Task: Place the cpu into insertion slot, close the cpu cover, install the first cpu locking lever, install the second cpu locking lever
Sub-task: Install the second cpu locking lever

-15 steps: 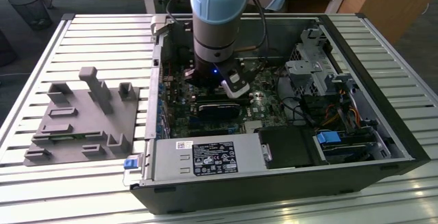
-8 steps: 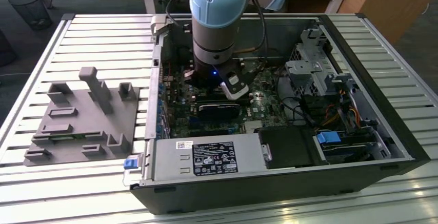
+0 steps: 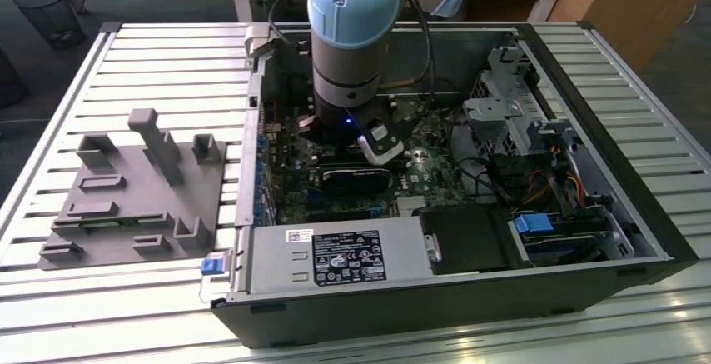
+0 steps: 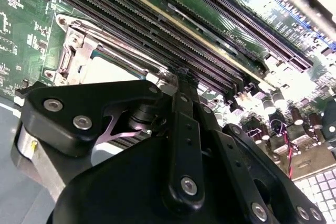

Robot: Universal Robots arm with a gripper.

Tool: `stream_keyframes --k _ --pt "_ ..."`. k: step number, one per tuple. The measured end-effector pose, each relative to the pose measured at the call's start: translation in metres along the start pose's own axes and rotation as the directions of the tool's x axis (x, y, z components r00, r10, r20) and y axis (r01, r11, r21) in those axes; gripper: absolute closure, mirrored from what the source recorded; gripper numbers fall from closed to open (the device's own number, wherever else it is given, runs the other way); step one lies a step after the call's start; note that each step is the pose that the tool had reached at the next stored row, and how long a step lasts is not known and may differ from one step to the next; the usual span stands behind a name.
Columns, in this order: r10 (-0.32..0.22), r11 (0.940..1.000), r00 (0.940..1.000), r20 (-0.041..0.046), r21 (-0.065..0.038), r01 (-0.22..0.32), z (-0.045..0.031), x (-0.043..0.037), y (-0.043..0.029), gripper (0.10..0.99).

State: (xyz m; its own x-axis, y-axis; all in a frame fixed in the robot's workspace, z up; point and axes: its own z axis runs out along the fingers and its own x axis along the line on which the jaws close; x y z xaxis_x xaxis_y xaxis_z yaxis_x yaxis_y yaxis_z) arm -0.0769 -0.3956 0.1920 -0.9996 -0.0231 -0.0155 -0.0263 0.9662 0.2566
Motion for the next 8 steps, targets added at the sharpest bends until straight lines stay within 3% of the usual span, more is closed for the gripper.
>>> stream_keyframes --k 8 --pt "0.0 1.0 1.0 0.0002 -0.005 0.0 -0.0134 -0.0002 0.0037 0.98"
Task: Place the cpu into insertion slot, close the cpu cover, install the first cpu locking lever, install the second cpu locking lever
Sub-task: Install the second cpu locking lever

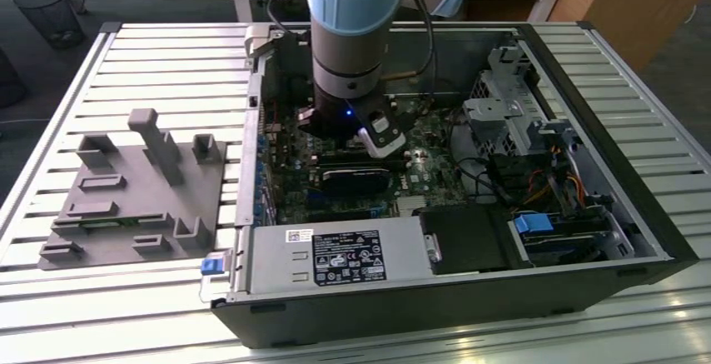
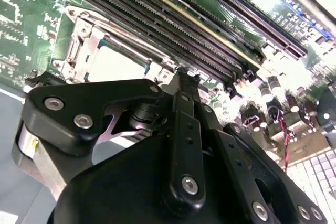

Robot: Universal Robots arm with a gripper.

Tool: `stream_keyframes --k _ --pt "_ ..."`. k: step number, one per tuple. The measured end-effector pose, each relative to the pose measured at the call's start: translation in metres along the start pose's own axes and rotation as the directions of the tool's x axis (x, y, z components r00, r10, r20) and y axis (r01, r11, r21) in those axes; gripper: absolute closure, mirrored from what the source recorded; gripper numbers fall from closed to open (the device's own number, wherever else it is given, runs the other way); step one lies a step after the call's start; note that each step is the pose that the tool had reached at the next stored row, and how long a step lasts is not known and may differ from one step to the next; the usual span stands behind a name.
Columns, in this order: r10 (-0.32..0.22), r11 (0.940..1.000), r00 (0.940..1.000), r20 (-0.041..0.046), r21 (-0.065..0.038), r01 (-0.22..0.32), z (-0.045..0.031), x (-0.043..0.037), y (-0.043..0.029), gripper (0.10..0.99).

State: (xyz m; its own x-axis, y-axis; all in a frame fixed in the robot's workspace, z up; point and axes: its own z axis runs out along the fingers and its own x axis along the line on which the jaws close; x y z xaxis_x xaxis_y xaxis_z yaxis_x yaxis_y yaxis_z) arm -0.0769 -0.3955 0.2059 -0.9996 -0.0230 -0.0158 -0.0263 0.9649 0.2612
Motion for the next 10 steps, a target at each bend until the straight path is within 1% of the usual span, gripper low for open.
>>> stream_keyframes --k 5,10 --pt "0.0 1.0 1.0 -0.0002 0.0 0.0 -0.0081 -0.0001 0.0022 0.98" --pt "0.0 1.0 1.0 0.0 0.0 0.0 -0.0116 -0.0002 0.0032 0.98"
